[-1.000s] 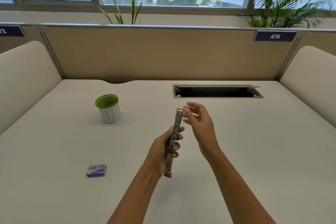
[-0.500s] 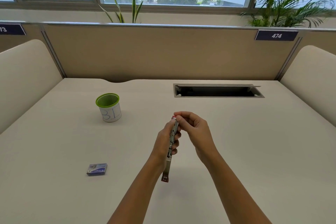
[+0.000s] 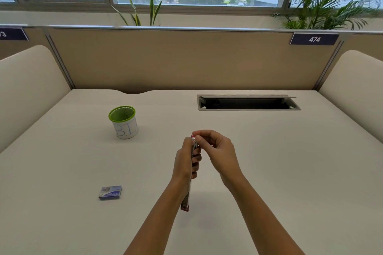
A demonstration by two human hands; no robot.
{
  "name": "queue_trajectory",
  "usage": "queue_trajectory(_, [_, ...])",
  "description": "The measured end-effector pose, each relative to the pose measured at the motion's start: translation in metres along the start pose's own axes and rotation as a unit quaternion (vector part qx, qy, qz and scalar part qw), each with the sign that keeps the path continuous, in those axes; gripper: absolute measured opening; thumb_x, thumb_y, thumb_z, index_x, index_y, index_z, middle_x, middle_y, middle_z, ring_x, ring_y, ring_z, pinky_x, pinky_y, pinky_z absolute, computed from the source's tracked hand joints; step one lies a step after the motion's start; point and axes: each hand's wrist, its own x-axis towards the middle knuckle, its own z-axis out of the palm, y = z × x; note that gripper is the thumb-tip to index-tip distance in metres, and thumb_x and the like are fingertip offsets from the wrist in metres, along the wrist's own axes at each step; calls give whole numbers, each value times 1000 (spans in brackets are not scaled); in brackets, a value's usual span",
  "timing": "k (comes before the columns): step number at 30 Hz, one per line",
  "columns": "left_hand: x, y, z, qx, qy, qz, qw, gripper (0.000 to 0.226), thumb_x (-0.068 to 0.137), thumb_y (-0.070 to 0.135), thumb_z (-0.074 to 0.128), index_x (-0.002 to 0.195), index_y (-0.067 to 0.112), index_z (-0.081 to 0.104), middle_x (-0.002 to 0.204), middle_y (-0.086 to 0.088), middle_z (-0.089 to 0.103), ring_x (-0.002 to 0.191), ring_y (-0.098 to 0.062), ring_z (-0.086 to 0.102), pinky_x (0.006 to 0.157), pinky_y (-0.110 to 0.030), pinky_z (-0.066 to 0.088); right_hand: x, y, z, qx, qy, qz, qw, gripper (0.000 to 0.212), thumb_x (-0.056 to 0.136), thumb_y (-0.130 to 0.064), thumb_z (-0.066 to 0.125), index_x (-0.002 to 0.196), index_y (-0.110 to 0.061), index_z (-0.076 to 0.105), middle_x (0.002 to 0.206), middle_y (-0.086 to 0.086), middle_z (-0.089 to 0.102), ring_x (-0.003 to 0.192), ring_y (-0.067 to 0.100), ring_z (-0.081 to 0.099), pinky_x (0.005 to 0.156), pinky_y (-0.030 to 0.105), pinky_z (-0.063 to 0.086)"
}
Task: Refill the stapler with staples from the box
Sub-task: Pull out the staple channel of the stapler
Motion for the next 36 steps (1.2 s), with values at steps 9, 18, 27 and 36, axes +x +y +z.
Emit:
queue_trajectory(9, [2,-3,-1,-47,-16,-9,999,36,87,23,25,54,19,39,41,11,34,33,-5,22,35,-16,18,0,-1,0,5,0,2,1000,23,89,-19,61,87,-41,69,88,-24,72,91,-3,66,74,9,51])
queue_trajectory(18, [7,-5,-7,-11,-61,-40,997,34,88,24,24,61,18,42,46,8,36,35,-6,23,35,-17,19,0,7,-4,47,5,51,998,16,88,-17,61,97,-23,73,95,-7,75,91,7,69,84,22,54])
queue_trajectory(27, [13,-14,-10,46,-58,-93,993,34,91,37,29,65,18,41,51,7,36,39,-8,24,37,-19,21,-1,24,-4,109,-6,139,984,16,89,-13,61,100,-12,71,95,6,74,85,14,70,74,18,55])
queue_trajectory(36, [18,-23,-5,400,82,-17,913,45,94,46,24,90,18,59,85,-2,59,77,-20,54,65,-31,38,-7,37,-1,191,-11,194,962,21,89,-17,61,108,-11,66,105,9,72,96,17,69,79,21,55])
